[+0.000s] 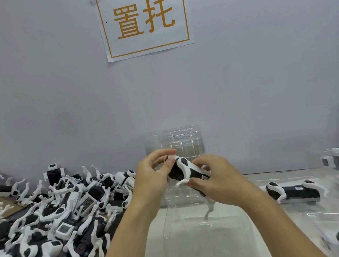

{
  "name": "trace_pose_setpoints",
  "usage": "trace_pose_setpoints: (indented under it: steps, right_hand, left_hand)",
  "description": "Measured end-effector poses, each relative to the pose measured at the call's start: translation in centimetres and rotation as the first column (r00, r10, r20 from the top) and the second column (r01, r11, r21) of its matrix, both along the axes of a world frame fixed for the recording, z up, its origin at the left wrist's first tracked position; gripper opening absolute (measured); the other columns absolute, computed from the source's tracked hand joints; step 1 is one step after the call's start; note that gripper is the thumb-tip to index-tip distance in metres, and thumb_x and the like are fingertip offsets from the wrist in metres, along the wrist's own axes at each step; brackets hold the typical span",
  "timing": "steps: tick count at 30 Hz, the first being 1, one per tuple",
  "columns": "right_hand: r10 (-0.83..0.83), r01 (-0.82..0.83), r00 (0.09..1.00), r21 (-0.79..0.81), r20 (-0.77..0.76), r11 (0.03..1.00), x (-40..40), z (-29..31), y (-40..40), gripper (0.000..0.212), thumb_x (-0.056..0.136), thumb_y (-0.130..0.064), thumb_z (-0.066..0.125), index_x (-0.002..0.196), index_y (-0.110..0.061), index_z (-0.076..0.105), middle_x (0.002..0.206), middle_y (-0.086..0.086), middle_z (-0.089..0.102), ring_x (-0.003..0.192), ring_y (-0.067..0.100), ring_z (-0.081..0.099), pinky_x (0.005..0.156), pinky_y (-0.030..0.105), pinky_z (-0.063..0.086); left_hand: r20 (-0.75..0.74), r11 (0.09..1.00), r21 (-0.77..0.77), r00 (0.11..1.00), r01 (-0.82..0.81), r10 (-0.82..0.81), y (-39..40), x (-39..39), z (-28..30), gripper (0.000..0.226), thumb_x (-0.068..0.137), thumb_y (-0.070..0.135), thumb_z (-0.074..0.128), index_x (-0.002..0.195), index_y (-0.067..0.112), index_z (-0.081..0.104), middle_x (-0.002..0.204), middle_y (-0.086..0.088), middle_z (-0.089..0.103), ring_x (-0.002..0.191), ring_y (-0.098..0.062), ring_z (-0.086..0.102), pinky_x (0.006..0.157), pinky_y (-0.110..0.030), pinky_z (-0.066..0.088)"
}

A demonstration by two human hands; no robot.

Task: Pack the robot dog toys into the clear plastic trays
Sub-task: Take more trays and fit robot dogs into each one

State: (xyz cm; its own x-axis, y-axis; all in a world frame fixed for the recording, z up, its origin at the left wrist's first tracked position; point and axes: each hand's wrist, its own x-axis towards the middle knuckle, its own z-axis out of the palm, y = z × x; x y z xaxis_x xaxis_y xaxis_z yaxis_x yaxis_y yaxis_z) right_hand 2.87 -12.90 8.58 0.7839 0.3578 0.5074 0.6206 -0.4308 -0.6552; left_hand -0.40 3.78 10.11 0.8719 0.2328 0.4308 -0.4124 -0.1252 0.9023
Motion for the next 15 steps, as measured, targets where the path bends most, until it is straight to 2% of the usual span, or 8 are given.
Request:
trace_pose_setpoints:
  steps: [3,5,8,10,12,15]
  right_hand:
    - [-0.023,0.023,0.999,0.007,-0.027,1.000,0.2,0.2,-0.5,0.014,0.081,-0.032,0.080,0.093,-0.031,0.072,0.081,-0.012,0.069,0.072,0.007,0.061,0.065,0.027,0.052]
    - [-0.076,0.075,0.996,-0.031,-0.047,0.997,0.4,0.4,-1.3,0.017,0.079,-0.029,0.081,0.092,-0.035,0.071,0.081,-0.015,0.068,0.071,0.005,0.061,0.068,0.026,0.051]
    - [-0.165,0.160,0.985,-0.076,-0.059,0.984,0.7,0.7,-2.2,0.017,0.078,-0.026,0.079,0.084,-0.038,0.069,0.082,-0.015,0.066,0.073,0.007,0.060,0.070,0.030,0.052]
    - [-0.153,0.136,0.980,-0.136,-0.124,0.981,0.6,0.6,-2.4,0.020,0.079,-0.024,0.080,0.081,-0.040,0.067,0.084,-0.014,0.065,0.072,0.008,0.061,0.063,0.024,0.050]
    - [-0.142,0.093,0.972,-0.249,-0.189,0.964,0.5,0.2,-2.0,0.019,0.078,-0.024,0.080,0.085,-0.036,0.069,0.087,-0.013,0.064,0.071,0.007,0.061,0.058,0.019,0.046]
    - [-0.184,0.097,0.969,-0.431,-0.164,0.897,0.3,-0.9,-0.3,0.013,0.076,-0.025,0.079,0.086,-0.028,0.072,0.086,-0.010,0.067,0.079,0.010,0.062,0.064,0.025,0.050]
  left_hand:
    - [-0.037,0.998,-0.050,0.999,0.026,-0.028,-0.2,0.6,-1.0,0.017,0.097,0.019,0.062,0.096,0.030,0.075,0.098,-0.001,0.075,0.096,-0.022,0.071,0.085,-0.040,0.058]
    - [-0.067,0.998,-0.066,0.998,-0.010,0.006,0.0,1.2,-2.1,0.016,0.098,0.022,0.059,0.098,0.028,0.074,0.095,0.005,0.075,0.094,-0.014,0.071,0.081,-0.030,0.056]
    - [-0.157,0.986,0.153,0.983,-0.069,0.093,0.8,2.2,-4.8,0.018,0.099,0.021,0.056,0.102,0.029,0.072,0.099,0.013,0.073,0.097,-0.002,0.064,0.078,-0.019,0.047]
    - [-0.266,0.972,0.232,0.961,-0.018,0.082,1.3,2.6,-7.1,0.022,0.101,0.016,0.053,0.110,0.027,0.070,0.109,0.016,0.068,0.104,0.002,0.060,0.081,-0.015,0.043]
    - [-0.400,0.990,0.141,0.915,0.008,0.049,1.4,2.9,-8.9,0.028,0.100,0.008,0.049,0.108,0.023,0.070,0.112,0.009,0.068,0.102,-0.005,0.061,0.083,-0.020,0.043]
    - [-0.506,0.993,-0.116,0.860,0.011,-0.069,1.3,3.1,-9.7,0.025,0.095,0.003,0.054,0.099,0.015,0.075,0.098,-0.005,0.074,0.083,-0.018,0.064,0.069,-0.026,0.051]
